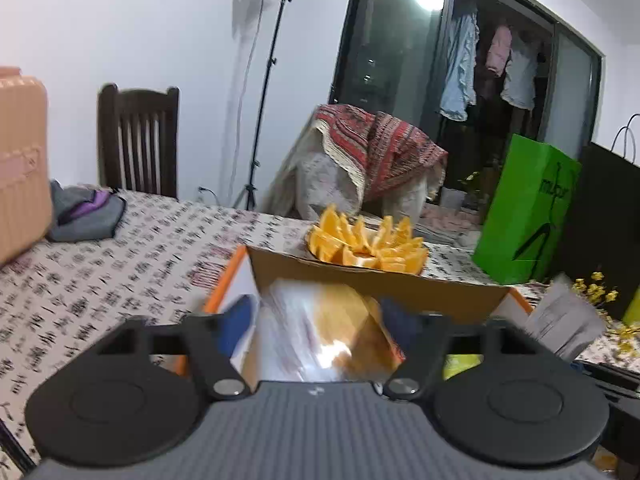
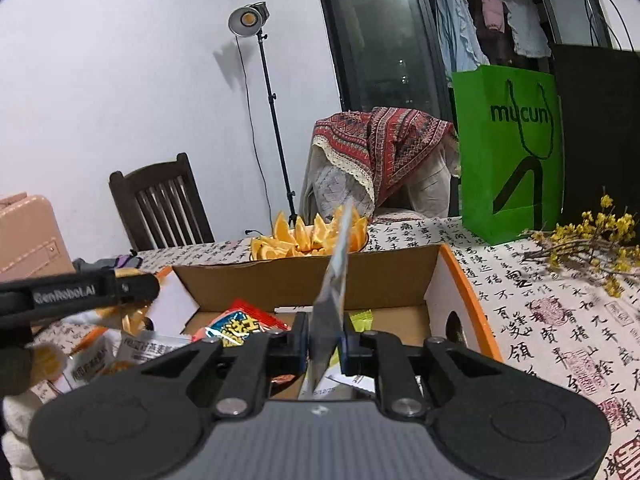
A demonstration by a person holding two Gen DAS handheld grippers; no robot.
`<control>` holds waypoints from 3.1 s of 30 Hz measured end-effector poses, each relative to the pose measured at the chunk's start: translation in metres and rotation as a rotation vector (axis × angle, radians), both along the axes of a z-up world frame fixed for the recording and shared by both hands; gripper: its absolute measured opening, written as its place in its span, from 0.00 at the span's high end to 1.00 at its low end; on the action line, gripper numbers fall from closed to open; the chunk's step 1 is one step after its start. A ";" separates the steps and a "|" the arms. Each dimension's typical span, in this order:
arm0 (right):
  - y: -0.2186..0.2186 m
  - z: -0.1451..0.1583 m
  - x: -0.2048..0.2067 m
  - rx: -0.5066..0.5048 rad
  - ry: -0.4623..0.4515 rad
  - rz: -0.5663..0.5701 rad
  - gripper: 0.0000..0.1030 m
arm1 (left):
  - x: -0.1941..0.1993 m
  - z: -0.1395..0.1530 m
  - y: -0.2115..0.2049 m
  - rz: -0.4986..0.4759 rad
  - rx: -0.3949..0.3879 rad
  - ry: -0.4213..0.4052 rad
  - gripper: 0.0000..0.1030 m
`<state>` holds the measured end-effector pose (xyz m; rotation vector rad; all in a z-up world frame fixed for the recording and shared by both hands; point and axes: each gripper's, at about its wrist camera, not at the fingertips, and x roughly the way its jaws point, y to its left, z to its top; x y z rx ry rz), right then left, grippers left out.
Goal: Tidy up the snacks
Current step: 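Carry both held packets into the box and open both tools, then withdraw both tools from the box toward the remaining packets, then grasp a gold-foil cookie packet with the right tool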
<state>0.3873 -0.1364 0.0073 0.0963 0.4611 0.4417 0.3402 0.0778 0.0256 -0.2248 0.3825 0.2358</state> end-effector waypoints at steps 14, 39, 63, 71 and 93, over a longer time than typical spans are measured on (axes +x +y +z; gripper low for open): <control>-0.006 0.006 -0.012 -0.017 -0.051 -0.045 0.00 | -0.012 0.009 -0.002 0.017 0.008 -0.044 0.00; -0.046 0.039 -0.130 -0.073 -0.023 0.014 0.00 | -0.137 0.031 -0.025 -0.110 0.100 -0.014 0.00; -0.033 -0.016 -0.155 -0.171 0.141 0.024 0.01 | -0.178 -0.040 0.010 -0.087 0.024 0.023 0.00; 0.006 -0.026 -0.129 -0.256 0.170 0.025 0.14 | -0.176 -0.044 0.019 -0.063 -0.026 0.036 0.00; -0.020 -0.019 -0.152 -0.157 0.108 0.014 0.58 | -0.172 -0.049 0.018 -0.058 -0.031 0.069 0.00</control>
